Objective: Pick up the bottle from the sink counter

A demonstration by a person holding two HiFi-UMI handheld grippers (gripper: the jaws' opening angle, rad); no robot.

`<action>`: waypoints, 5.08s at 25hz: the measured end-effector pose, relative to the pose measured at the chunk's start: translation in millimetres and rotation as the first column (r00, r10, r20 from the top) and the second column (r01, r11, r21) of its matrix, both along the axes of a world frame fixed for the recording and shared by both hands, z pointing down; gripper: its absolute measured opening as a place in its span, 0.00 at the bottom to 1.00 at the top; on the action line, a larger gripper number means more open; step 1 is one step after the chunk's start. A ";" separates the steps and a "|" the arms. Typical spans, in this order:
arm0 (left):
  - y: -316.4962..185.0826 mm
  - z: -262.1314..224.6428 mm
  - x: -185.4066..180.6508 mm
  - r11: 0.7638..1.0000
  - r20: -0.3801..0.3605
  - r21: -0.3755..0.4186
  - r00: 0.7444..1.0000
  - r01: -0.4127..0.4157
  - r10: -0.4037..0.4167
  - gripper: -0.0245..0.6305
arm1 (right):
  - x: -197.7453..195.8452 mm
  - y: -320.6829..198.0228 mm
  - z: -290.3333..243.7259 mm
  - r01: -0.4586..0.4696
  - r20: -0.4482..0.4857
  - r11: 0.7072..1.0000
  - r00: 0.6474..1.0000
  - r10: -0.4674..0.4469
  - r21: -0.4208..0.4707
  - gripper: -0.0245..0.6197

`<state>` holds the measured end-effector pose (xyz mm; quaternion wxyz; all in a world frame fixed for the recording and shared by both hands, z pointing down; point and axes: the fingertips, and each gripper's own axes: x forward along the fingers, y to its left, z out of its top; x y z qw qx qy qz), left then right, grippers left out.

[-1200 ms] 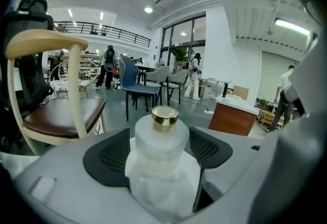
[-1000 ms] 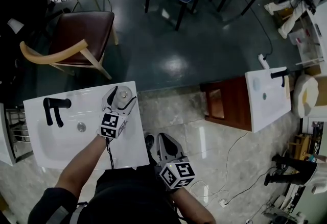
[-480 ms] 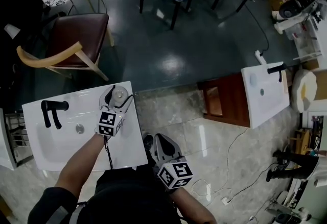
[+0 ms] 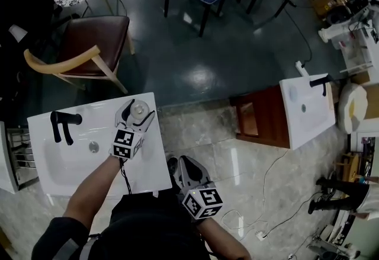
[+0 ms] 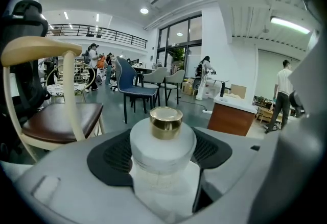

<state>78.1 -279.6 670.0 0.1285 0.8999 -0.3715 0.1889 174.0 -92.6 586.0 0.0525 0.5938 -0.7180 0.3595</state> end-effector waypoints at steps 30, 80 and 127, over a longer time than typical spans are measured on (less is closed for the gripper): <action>126.6 -127.7 -60.7 1.000 -0.099 -0.004 0.995 -0.016 0.015 0.56 | -53.4 11.4 -36.6 0.120 -0.016 0.988 0.993 -0.119 0.097 0.05; 179.4 -198.7 -99.0 0.999 -0.149 0.047 0.989 -0.002 0.009 0.56 | -75.3 -1.6 -102.6 0.239 -0.201 0.929 0.962 -0.187 0.281 0.05; 177.3 -182.2 -101.6 1.000 -0.142 0.029 0.990 -0.011 0.015 0.56 | -82.9 6.7 -101.3 0.245 -0.208 0.927 0.959 -0.190 0.283 0.05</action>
